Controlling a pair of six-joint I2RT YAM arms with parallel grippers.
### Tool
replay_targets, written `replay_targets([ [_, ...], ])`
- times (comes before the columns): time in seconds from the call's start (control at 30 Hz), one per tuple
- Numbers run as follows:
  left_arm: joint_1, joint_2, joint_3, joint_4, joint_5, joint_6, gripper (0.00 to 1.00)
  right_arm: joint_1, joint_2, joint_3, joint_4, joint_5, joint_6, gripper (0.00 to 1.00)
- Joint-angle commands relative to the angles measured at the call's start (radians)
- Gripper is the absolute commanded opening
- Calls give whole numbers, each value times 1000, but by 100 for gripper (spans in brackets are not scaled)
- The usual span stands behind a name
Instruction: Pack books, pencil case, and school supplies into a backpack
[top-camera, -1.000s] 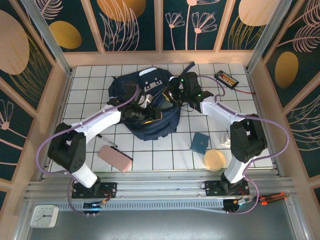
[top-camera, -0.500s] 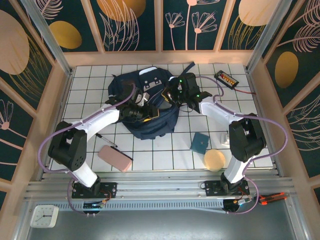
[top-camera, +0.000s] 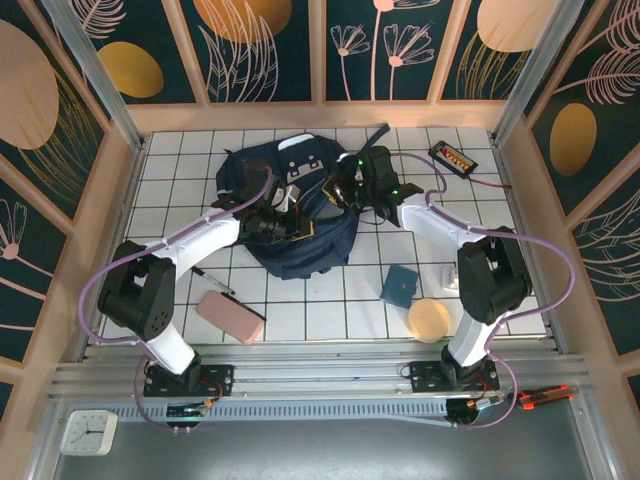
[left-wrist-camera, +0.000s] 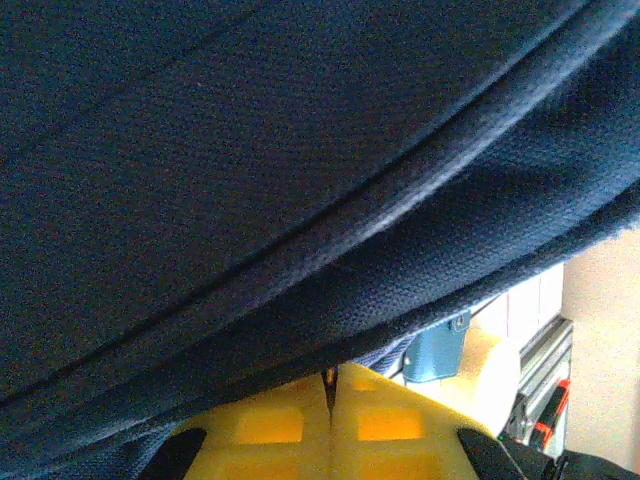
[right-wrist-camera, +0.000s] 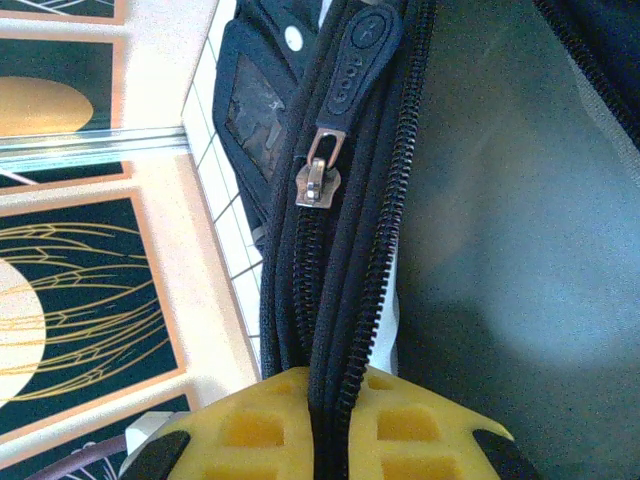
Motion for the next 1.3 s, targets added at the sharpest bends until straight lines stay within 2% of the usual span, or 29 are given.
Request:
replay_targets([
  [0.0,11,17,-12,17,-47,38,0,34,-2,18,-23,-31,-6,0],
  [0.2,11,-33,-15,-150,-148,156,0,24,-31,8,-64,-4,-25,0],
  [0.33,16,-104,-67,-265,-247,235,0,-48,-51,21,-96,4,-59,0],
  [0.53,87,-221,-168,-333,-346,278,0,-109,-62,45,-146,-11,-117,0],
  [0.8,190,-251,-132,-414,-524,387,0,-191,-76,85,-227,-100,-218,0],
  [0.87,206,-244,-122,-400,-534,427,0,-212,-80,88,-233,-121,-232,0],
  [0.93,205,-233,-97,-387,-476,440,0,-216,-78,76,-202,-154,-227,0],
  [0.97,205,-232,-84,-371,-410,440,0,-211,-74,66,-180,-173,-213,3],
  [1.0,204,-234,-77,-350,-354,432,0,-203,-73,46,-136,-187,-190,13],
  [1.07,201,-244,-71,-309,-284,411,0,-178,-72,9,-52,-188,-137,31],
  [1.13,195,-251,-74,-279,-240,392,0,-143,-65,-17,19,-172,-92,41],
  [1.27,180,-270,-90,-232,-187,377,0,-42,-43,-26,92,-83,-25,51],
])
